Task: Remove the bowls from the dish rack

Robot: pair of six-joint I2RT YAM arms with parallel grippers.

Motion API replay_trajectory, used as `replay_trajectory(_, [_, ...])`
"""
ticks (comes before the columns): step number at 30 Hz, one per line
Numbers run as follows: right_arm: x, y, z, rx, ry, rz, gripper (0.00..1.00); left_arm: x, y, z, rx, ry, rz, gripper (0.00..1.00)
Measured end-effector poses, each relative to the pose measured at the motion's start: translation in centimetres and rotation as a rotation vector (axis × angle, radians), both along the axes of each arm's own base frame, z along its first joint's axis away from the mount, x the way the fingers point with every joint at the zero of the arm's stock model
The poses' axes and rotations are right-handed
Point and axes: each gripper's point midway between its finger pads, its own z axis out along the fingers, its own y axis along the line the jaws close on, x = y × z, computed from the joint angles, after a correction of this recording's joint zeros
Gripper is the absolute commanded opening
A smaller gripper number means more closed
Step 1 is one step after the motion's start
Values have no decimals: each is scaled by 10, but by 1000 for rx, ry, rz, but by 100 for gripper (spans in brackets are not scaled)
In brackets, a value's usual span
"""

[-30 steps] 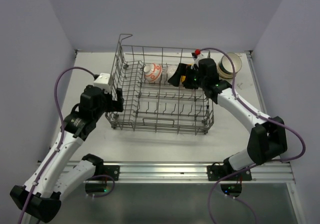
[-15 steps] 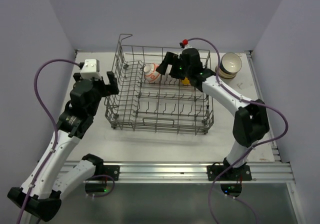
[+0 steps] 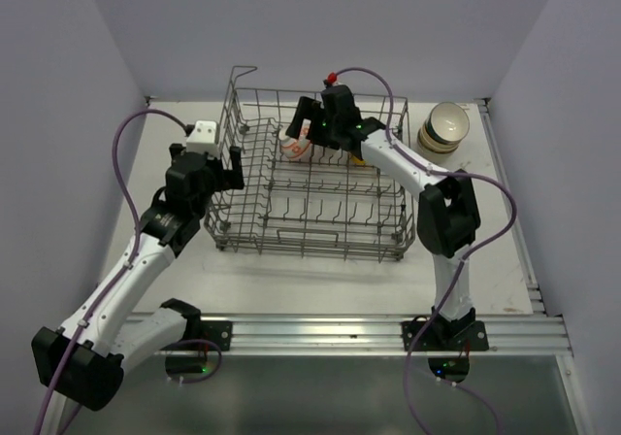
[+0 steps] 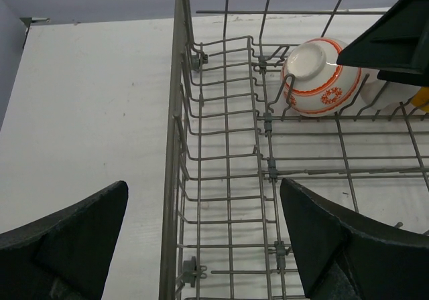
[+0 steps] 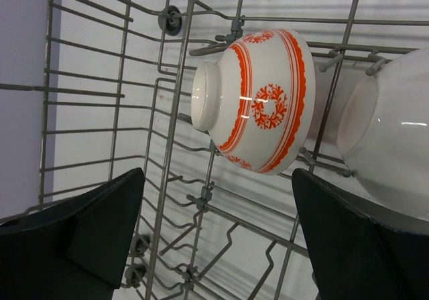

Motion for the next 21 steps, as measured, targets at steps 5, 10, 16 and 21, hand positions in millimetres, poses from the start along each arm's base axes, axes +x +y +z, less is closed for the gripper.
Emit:
replay_trajectory(5, [12,2,-8,-30,8,-11,98,-3,-2,9,-18,-34,-16,100])
replay_trajectory(10, [17,0,-13,-63,9,-21,98,-3,-3,12,-23,-44,-24,100])
replay_trajectory(16, [22,1,-23,-92,19,-18,99,-4,-5,12,-26,-43,-36,100])
replay_trajectory(21, [25,3,-33,-103,29,-12,98,-4,-6,12,-27,-41,-42,100])
